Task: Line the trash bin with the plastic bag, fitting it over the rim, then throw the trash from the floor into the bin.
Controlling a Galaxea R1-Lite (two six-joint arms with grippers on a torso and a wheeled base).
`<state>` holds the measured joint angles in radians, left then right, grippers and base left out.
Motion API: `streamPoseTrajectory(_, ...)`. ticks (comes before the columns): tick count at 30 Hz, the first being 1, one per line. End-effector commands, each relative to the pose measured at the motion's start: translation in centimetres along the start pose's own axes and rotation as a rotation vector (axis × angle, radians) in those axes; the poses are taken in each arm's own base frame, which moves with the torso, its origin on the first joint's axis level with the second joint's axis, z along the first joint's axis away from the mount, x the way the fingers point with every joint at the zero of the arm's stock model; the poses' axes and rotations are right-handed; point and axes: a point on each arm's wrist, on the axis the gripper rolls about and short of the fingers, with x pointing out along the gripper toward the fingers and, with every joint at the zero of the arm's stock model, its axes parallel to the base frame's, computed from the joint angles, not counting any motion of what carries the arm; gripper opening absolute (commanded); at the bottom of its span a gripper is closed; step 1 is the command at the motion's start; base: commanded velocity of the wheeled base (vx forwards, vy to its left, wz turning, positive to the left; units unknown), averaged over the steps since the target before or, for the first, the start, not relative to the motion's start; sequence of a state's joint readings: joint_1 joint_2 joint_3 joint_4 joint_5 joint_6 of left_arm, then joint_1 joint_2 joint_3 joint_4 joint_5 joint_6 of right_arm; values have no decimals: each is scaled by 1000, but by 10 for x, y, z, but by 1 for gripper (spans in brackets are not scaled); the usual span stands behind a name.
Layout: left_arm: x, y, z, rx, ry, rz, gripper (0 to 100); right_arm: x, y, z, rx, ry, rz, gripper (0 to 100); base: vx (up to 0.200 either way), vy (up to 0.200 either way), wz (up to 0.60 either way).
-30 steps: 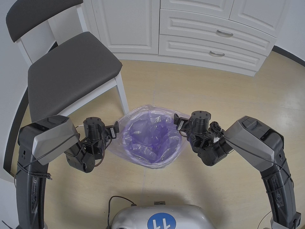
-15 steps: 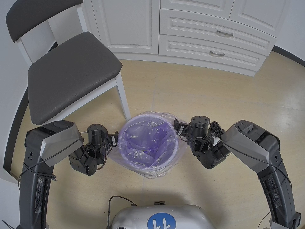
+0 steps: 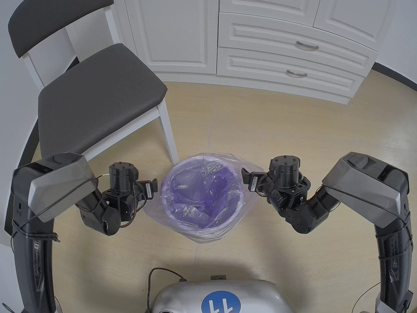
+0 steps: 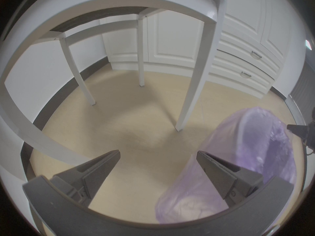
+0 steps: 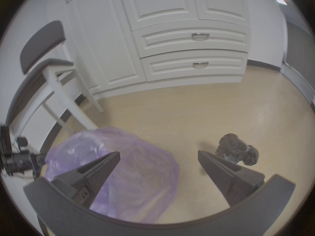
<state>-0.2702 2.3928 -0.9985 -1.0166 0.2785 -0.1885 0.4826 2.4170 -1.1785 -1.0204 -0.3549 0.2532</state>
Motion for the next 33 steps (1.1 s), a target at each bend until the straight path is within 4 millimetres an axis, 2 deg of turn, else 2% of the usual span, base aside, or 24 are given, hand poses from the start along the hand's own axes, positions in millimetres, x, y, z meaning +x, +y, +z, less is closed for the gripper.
streamPoseTrajectory(1,-38,12,28,21,30,-51,100,-30,-11,17,-117,26,3,100,0,0,0)
streamPoseTrajectory(8,-47,21,8,131,109,-88,100,-46,-27,-15,-272,165,-2,100,0,0,0)
streamPoseTrajectory(11,-48,20,5,141,119,-104,100,-40,-27,-31,-285,198,26,100,0,0,0)
streamPoseTrajectory(12,-48,20,5,142,119,-106,100,-34,-27,-41,-284,210,34,100,0,0,0)
streamPoseTrajectory(15,-48,20,4,142,121,-105,100,-17,-23,-56,-241,191,33,100,0,0,0)
streamPoseTrajectory(22,-48,20,5,141,120,-107,100,-13,-29,-69,-240,227,21,100,0,0,0)
streamPoseTrajectory(30,-48,20,5,140,115,-106,100,7,-39,-103,-235,262,-3,100,0,0,0)
streamPoseTrajectory(33,-48,20,5,140,115,-106,100,11,-42,-102,-219,263,-8,100,0,0,0)
